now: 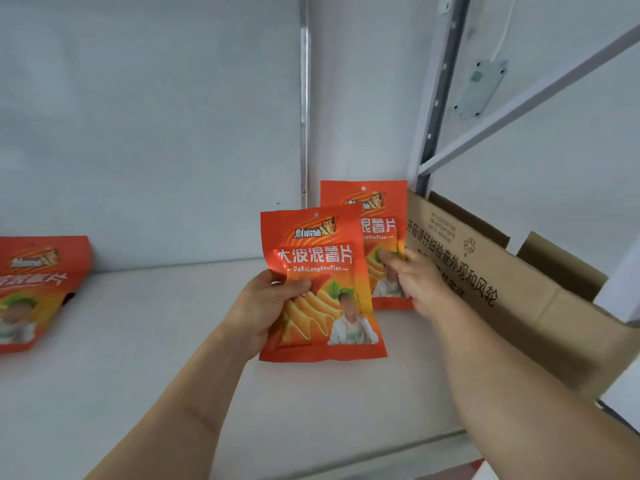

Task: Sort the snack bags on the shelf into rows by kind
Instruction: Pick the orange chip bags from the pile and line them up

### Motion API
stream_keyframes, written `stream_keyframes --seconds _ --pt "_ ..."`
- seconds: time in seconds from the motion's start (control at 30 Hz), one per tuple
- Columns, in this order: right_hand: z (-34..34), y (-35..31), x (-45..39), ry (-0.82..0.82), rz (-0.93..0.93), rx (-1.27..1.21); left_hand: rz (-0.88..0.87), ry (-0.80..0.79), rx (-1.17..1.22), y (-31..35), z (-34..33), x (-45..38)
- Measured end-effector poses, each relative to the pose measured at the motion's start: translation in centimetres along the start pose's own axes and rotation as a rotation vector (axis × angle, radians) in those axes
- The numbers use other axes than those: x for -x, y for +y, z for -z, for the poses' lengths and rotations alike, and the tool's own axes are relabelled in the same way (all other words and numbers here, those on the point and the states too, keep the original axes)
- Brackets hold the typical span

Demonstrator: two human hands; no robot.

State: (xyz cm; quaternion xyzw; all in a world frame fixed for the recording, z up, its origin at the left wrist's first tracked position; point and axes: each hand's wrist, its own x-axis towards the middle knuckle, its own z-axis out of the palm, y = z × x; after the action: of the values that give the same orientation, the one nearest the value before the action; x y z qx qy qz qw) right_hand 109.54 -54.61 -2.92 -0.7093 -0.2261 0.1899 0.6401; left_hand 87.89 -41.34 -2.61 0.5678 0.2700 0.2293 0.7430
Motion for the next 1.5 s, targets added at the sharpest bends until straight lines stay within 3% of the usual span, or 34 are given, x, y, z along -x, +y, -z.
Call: stream_keyframes --seconds 0.3,0.53,0.67,1.23,1.4,1.5 --pt "1.3 0.4 -4.0 0.051 -0.008 -0.068 -0.022 0.146 -0.13 -2.4 -5.5 -3.9" --pt "0.9 1.0 -4.8 -0.064 0.065 -0.055 -0.096 0.326 -0.318 -3.5 -7.9 -6.9" --pt "0.9 1.9 -6.1 -0.09 0.119 0.066 -0.133 0.352 -0.349 -3.6 -8.8 -7.8" --pt "-0.1 3.2 -9.3 0.013 0.168 0.149 -0.136 0.429 -0.43 -3.7 -9.7 -10.5" --pt "-0.4 1.3 -7.8 0.091 0.093 0.36 -0.129 0.454 -0.534 -2.0 -9.0 -8.5" --pt "-1.1 -1.2 -6.0 0.212 0.134 0.681 -0.181 0.478 -0.843 -1.0 -6.8 -6.2"
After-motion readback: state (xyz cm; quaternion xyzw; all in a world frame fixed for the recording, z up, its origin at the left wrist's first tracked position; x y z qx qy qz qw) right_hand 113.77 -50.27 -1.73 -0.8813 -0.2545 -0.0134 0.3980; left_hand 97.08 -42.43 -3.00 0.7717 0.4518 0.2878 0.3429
